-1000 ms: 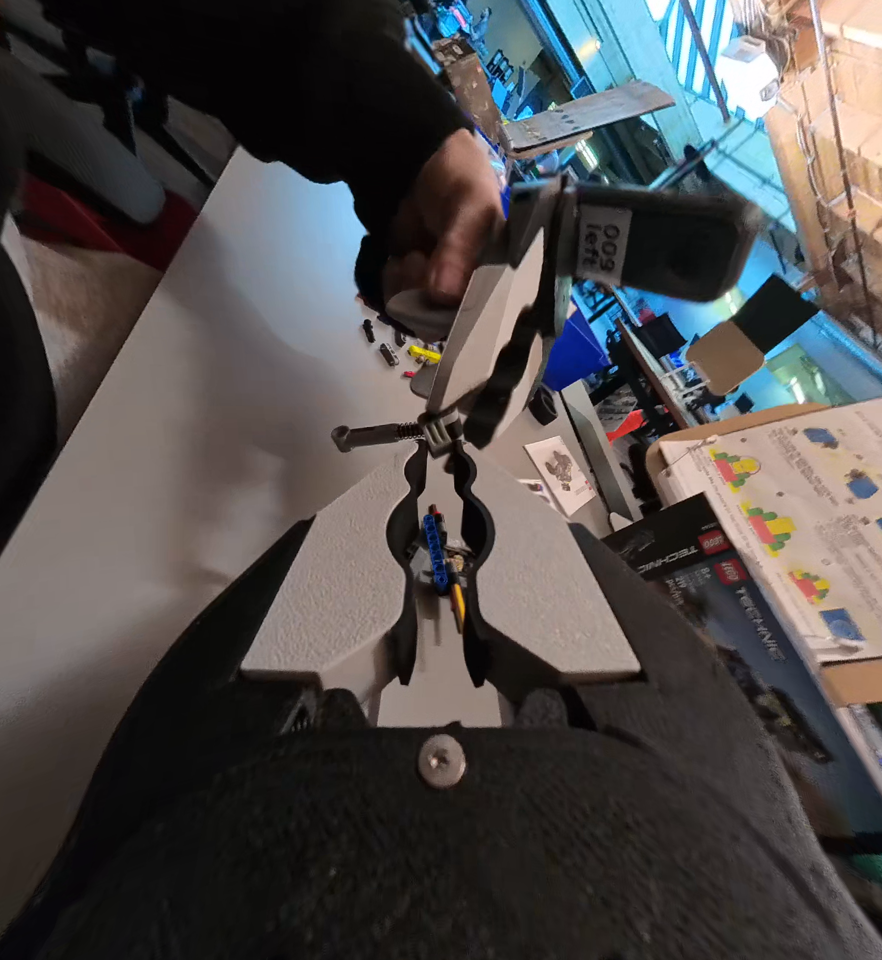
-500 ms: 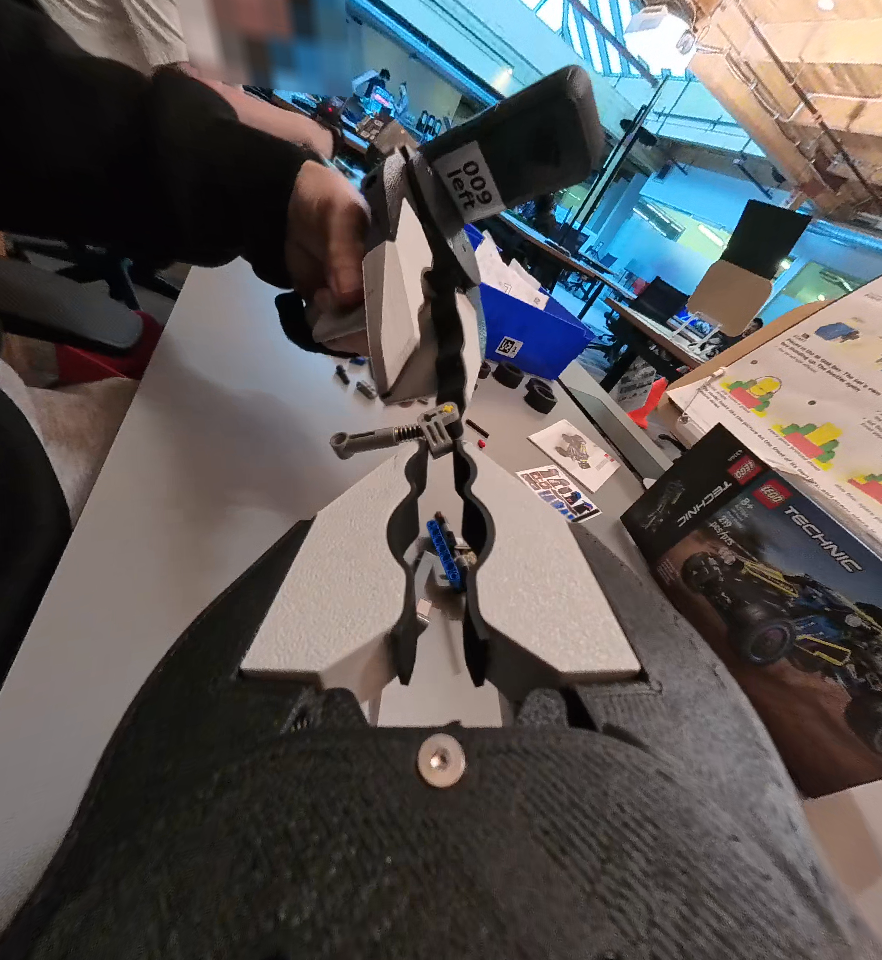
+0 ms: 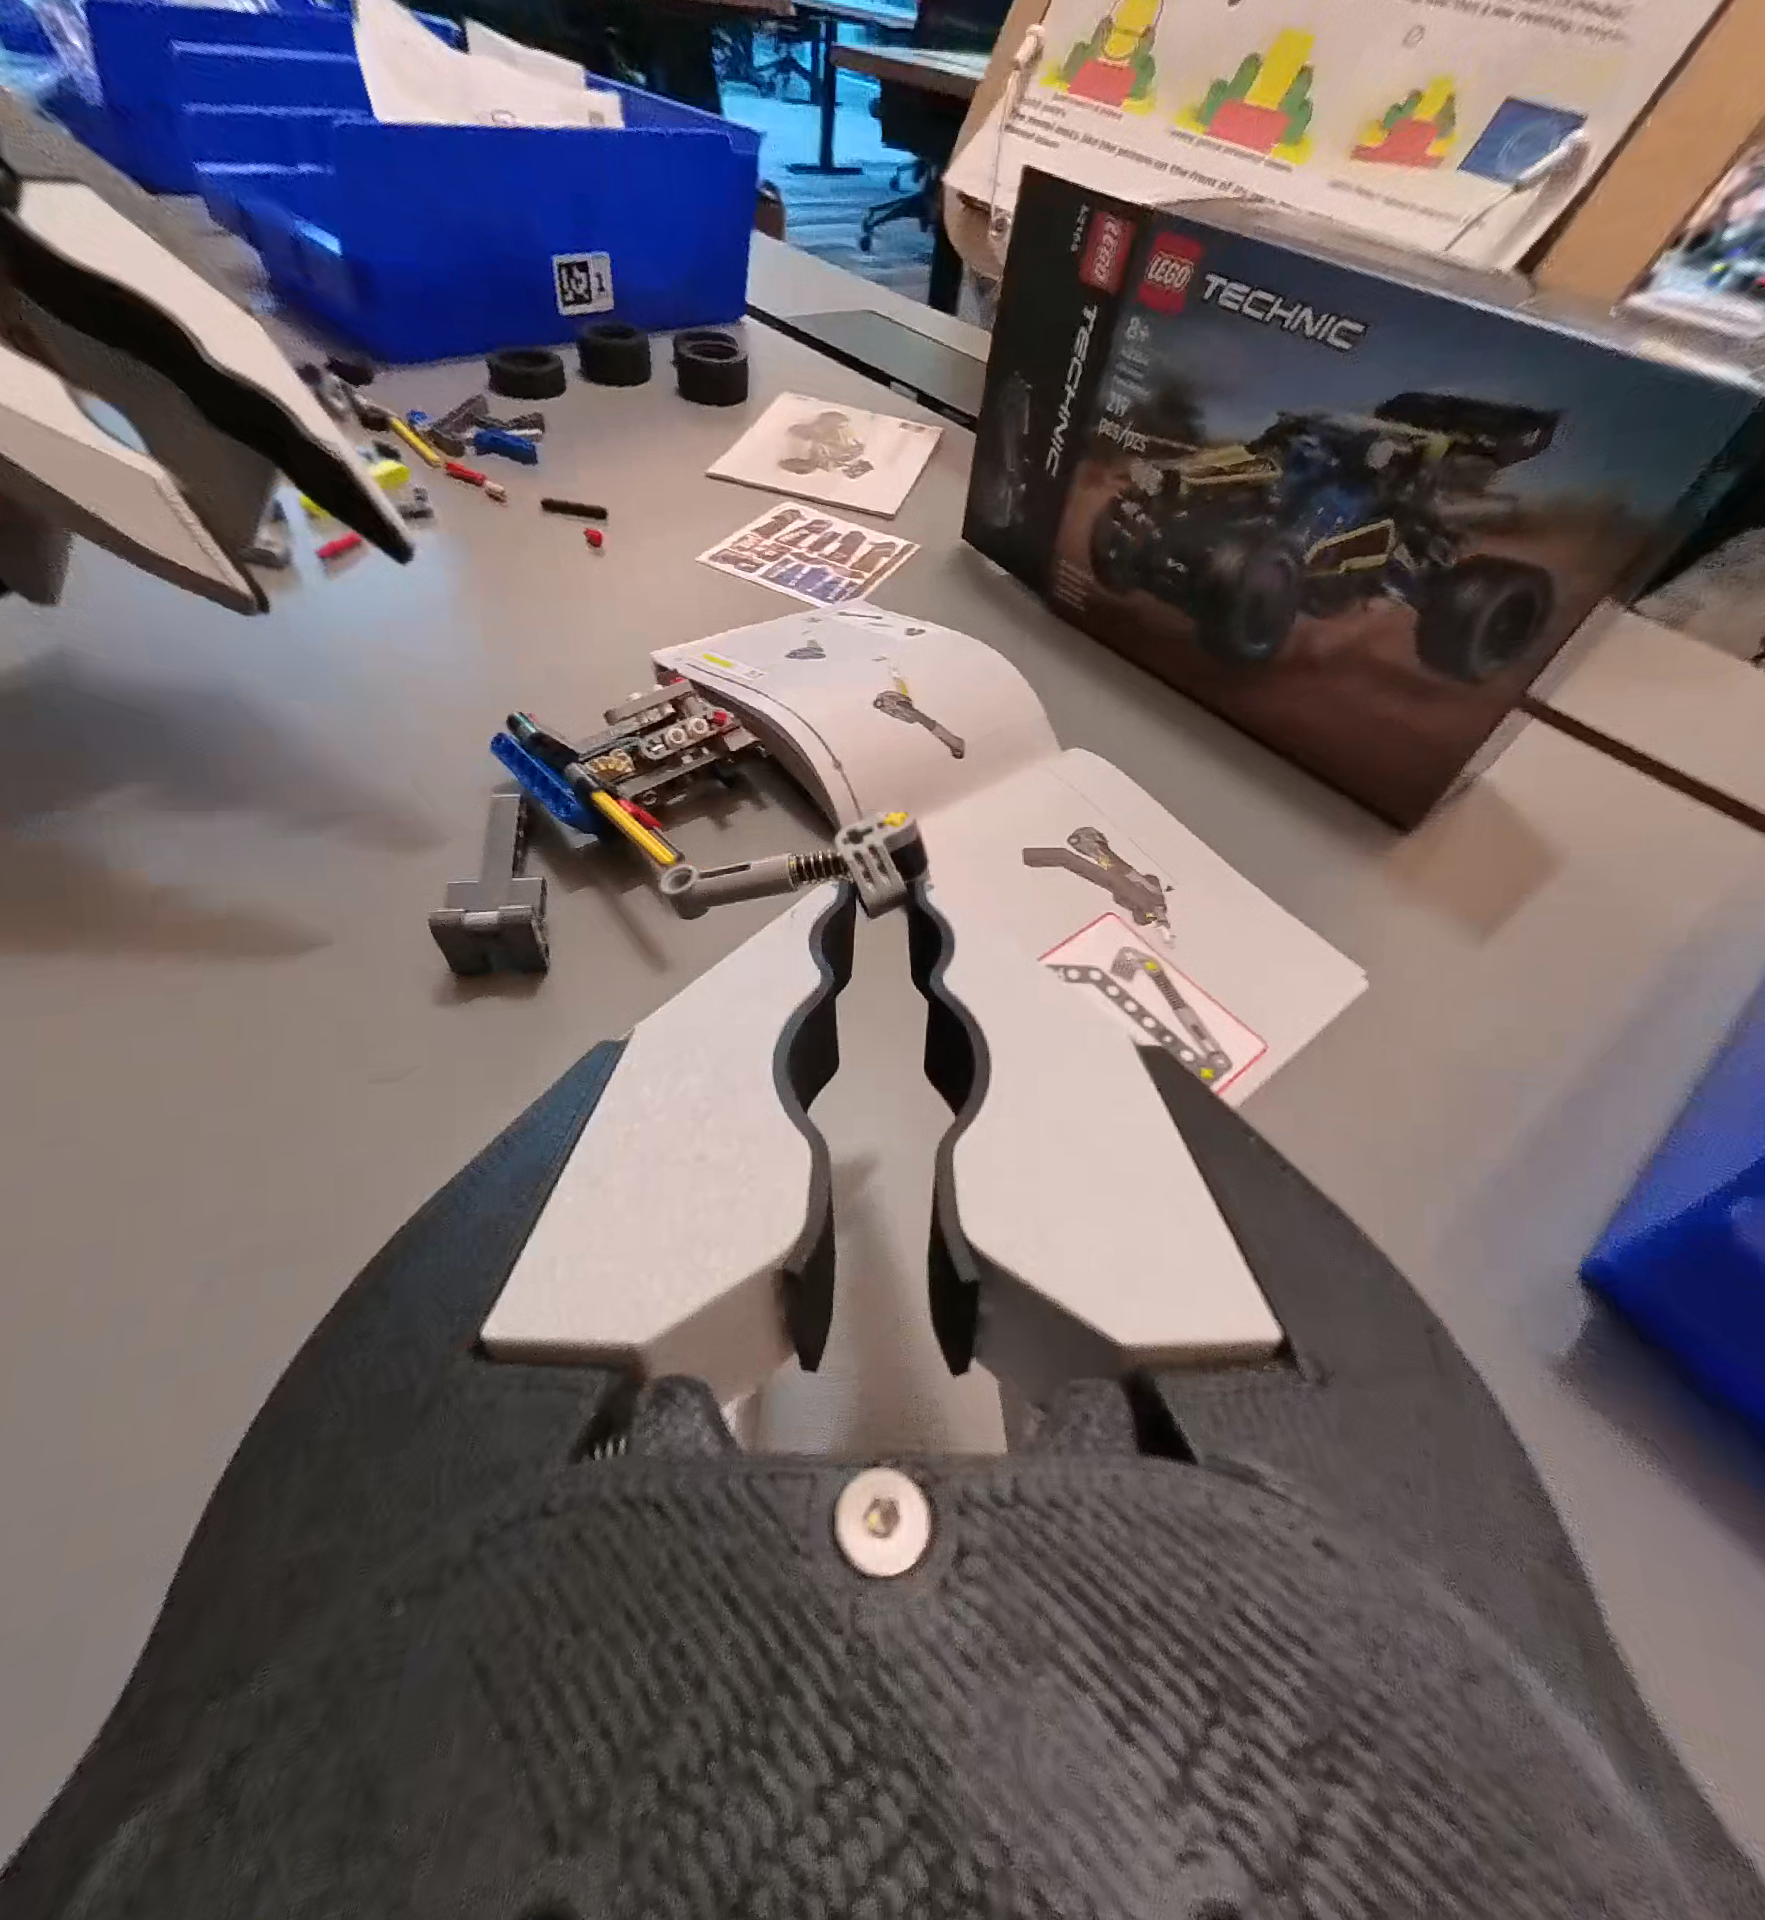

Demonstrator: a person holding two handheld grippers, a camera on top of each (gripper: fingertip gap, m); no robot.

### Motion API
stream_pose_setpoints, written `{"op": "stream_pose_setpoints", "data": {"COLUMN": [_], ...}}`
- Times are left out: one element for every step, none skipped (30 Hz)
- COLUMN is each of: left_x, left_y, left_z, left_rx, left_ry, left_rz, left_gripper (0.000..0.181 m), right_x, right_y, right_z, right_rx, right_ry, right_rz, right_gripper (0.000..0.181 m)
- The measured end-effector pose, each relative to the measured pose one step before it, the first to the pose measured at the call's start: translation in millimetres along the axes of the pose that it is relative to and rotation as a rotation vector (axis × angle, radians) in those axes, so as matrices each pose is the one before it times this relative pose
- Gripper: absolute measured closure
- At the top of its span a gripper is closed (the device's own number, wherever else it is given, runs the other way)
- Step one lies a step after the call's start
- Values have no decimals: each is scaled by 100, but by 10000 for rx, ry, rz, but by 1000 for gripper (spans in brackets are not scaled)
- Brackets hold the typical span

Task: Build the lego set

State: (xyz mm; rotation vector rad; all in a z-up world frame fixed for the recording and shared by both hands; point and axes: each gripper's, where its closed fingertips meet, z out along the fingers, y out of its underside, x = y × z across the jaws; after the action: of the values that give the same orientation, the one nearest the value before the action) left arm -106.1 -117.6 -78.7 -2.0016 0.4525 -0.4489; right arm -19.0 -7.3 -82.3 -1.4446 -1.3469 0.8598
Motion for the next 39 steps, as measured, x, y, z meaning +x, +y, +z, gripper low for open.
{"op": "stream_pose_setpoints", "data": {"left_x": [65, 31, 132, 248, 329, 455, 522, 398, 161, -23, -49, -9, 47, 54, 56, 71, -6, -146, -169, -157, -145, -3, 111, -27, -182, -133, -28, -24, -80, -62, -41, -90, -98, -67, -91, -107, -83, -59, -58], "left_y": [-141, -240, -341, -450, -538, -535, -425, -272, -99, 70, 101, 37, -60, -116, -132, -75, -22, -13, 17, 22, 57, 76, 69, 64, 19, 6, 60, 180, 193, 82, -30, -37, 38, 72, 73, 28, -9, -69, -152], "left_z": [99, 179, 255, 320, 403, 465, 523, 563, 564, 581, 556, 512, 425, 330, 254, 185, 114, 39, -18, -40, -69, -42, -24, -37, -84, -73, -40, 7, 14, -28, -64, -73, -50, -42, -54, -76, -102, -121, -154], "left_rx": [-107, -74, -2, 65, 123, 135, 76, -9, -109, -189, -192, -134, -69, -21, 1, -10, -22, -16, -9, -11, -27, -38, -38, -26, 9, 29, -12, -78, -90, -21, 44, 30, -16, -37, -24, 12, 36, 58, 88], "left_ry": [-251, -287, -238, -158, -103, -12, 57, -3, -134, -210, -194, -151, -112, -94, -83, -55, -93, -179, -187, -158, -127, -13, 62, -31, -131, -93, -1, 7, -27, -17, -19, -48, -41, -22, -39, -56, -57, -45, -57], "left_rz": [356, 357, 345, 313, 253, 223, 241, 254, 246, 212, 168, 111, 44, -12, -49, -53, -28, 2, 40, 57, 35, 16, -10, -46, -28, 17, 29, 9, -1, 14, 8, -17, -16, 7, 26, 48, 70, 97, 141], "left_gripper": [146, 146, 146, 146, 146, 146, 146, 146, 147, 147, 148, 150, 150, 151, 151, 151, 151, 151, 151, 151, 152, 153, 153, 153, 155, 158, 162, 167, 170, 172, 172, 173, 173, 174, 174, 175, 175, 176, 176], "right_x": [-114, 134, 265, -46, -234, -62, 109, 107, -221, -509, -205, 51, -217, -479, -343, -203, -382, -527, -426, -446, -535, -481, -199, -168, -262, -208, 54, 116, 0, -27, -27, -33, -34, -53, -101, -209, -266, -124, -132], "right_y": [88, 124, 110, -15, -72, -62, -42, -7, -95, -182, -110, -37, -34, -79, -58, -48, -169, -197, -56, -18, -66, -107, 4, 52, 77, 26, -23, -60, -48, -20, -41, -34, -7, 10, -16, -90, -181, -199, -243], "right_z": [88, 116, 145, 134, 92, 61, 46, 86, 119, 133, 151, 185, 202, 199, 211, 210, 210, 233, 253, 289, 267, 213, 151, 131, 96, 61, 3, -40, -40, -31, -20, -22, -7, 12, 11, -6, -57, -82, -98], "right_rx": [88, 58, 26, 80, 64, 29, 16, -6, 40, 103, 50, 9, 1, 29, 19, 19, 98, 120, 34, 1, 52, 80, -8, -45, -60, -30, 19, 42, 36, 16, 23, 23, 3, -11, 5, 59, 119, 135, 167], "right_ry": [-145, 49, 135, -50, -155, -20, 100, 87, -117, -267, -35, 134, -31, -174, -64, 30, -75, -150, -87, -109, -166, -139, 19, -5, -110, -109, 49, 71, -35, -67, -68, -47, -39, -42, -74, -140, -173, -78, -73], "right_rz": [154, 197, 234, 179, 129, 96, 123, 186, 142, 56, 139, 172, 84, 15, 59, 95, 59, 87, 167, 141, 13, -86, -70, -63, -62, -32, 8, 24, 36, 53, 48, 27, 14, 4, -34, -98, -159, -205, -315], "right_gripper": [174, 174, 174, 174, 174, 174, 174, 174, 174, 174, 174, 174, 174, 174, 174, 173, 174, 174, 174, 173, 174, 174, 174, 174, 174, 174, 174, 174, 174, 174, 174, 174, 174, 174, 174, 174, 174, 174, 174]}}
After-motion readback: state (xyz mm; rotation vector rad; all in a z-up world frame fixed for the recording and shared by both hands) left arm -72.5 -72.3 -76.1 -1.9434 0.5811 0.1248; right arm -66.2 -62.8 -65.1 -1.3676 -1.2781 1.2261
